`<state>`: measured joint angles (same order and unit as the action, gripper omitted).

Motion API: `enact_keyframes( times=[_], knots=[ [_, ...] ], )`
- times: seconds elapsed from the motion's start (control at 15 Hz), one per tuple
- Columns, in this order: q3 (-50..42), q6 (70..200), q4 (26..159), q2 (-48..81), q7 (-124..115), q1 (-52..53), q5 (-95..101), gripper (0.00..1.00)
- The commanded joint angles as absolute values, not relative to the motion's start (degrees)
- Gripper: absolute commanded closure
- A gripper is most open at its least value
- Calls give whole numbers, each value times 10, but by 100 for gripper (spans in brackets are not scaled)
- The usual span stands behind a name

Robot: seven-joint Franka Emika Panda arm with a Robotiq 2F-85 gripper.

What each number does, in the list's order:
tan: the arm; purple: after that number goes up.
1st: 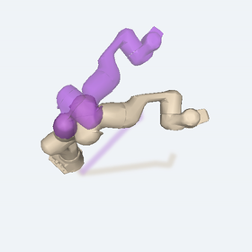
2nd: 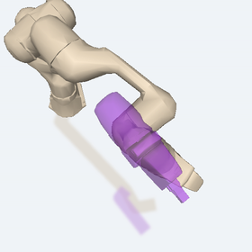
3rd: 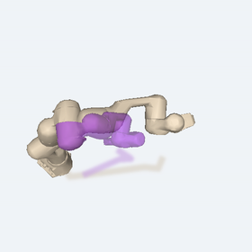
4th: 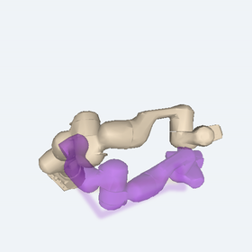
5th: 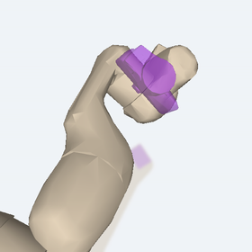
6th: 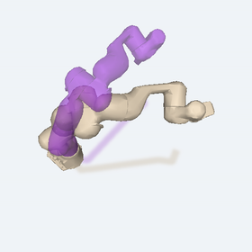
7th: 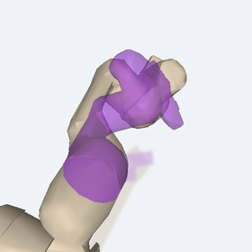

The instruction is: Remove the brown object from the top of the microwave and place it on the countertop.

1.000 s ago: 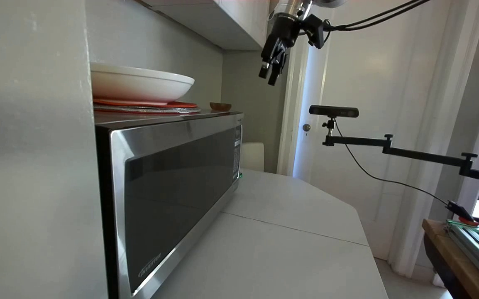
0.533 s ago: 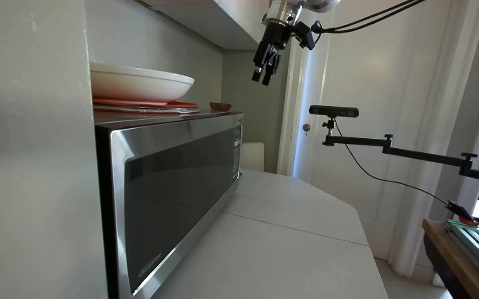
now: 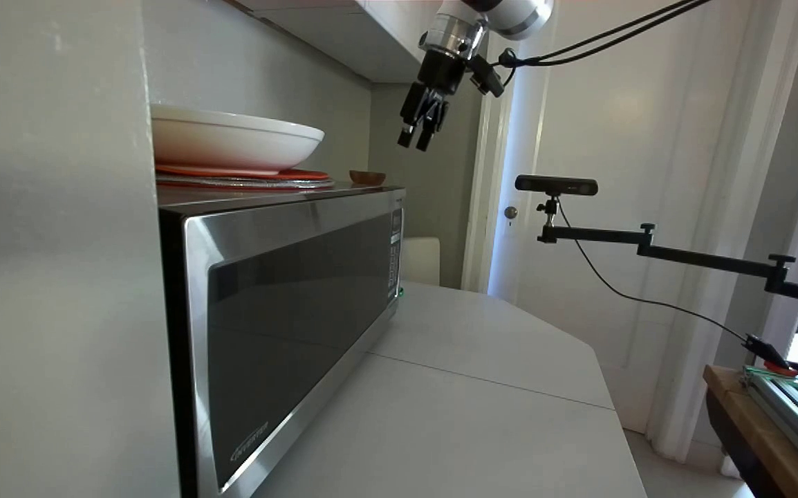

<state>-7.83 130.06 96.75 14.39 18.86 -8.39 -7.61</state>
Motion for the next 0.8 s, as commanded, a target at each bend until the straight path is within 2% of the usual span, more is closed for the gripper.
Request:
enact_keyframes(
  times=[0.0,0.73],
  knots=[
    [-69,1327,950,163,177,-93,-64,0],
    [-51,1373,934,202,185,-111,-90,0]
  ],
)
